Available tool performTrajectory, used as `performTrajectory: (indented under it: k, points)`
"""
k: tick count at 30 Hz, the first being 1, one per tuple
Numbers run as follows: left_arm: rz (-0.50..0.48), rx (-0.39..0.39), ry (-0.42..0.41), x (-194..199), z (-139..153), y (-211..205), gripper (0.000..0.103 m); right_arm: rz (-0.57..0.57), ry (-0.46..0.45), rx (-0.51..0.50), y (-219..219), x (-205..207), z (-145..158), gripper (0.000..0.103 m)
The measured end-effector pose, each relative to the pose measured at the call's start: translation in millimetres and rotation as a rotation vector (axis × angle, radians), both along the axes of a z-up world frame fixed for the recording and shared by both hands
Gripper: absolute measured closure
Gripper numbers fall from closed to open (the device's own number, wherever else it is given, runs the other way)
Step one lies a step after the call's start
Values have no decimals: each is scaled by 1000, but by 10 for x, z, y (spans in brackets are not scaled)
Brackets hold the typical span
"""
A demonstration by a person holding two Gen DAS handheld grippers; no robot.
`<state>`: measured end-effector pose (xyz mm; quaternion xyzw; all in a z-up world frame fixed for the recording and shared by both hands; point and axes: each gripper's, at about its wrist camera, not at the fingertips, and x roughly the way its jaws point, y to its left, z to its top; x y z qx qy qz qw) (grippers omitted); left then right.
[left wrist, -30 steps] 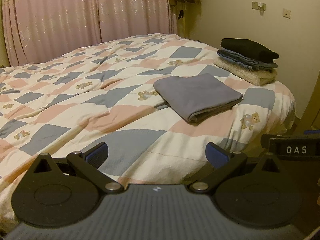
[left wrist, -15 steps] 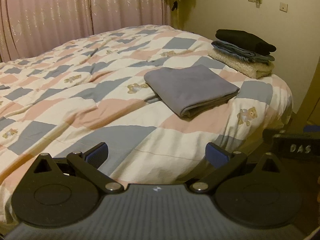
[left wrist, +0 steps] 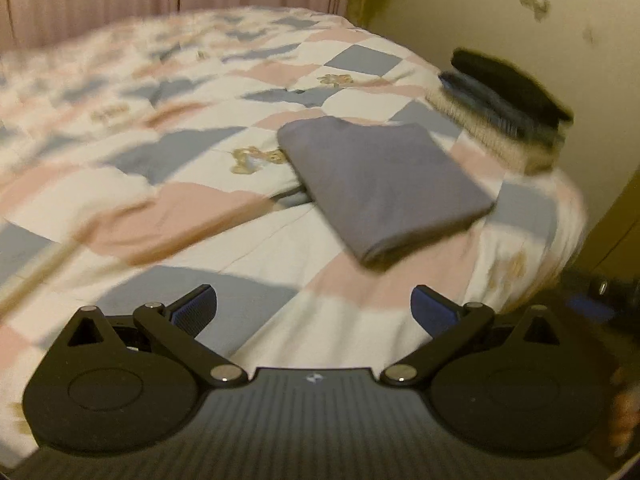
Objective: Fold clothes
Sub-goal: 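Move both grippers down to the folded grey pants edges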
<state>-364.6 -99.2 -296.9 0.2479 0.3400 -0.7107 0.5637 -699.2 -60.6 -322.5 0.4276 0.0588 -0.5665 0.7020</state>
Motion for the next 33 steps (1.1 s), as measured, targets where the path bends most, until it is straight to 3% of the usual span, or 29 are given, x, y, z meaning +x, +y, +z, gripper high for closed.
performTrajectory:
  k: [3, 7, 13, 16, 21, 23, 25, 30, 33]
  points:
    - [48, 66, 209, 133, -48, -376, 1, 47, -73, 10, -302, -244, -39, 0]
    - [89, 137, 451, 238, -220, -907, 1, 101, -81, 22, -733, -399, -21, 0]
    - [192, 199, 624, 374, -643, -1459, 1, 175, -173, 79, -1358, -597, -147, 5]
    - [179, 240, 727, 393, -827, -1605, 1, 204, -211, 109, -1677, -699, -220, 6]
    - [142, 258, 723, 332, -955, -1771, 10, 254, -199, 163, -2214, -749, -344, 8]
    - [117, 264, 725, 312, -1006, -1809, 26, 285, -220, 198, -2405, -743, -428, 8]
    - [98, 268, 724, 294, -1058, -1841, 30, 310, -244, 233, -2536, -726, -500, 8]
    - [74, 256, 740, 321, -1159, -1803, 32, 409, -281, 318, -2786, -640, -608, 8]
    - [65, 250, 736, 336, -1175, -1768, 36, 480, -265, 372, -2877, -547, -657, 18]
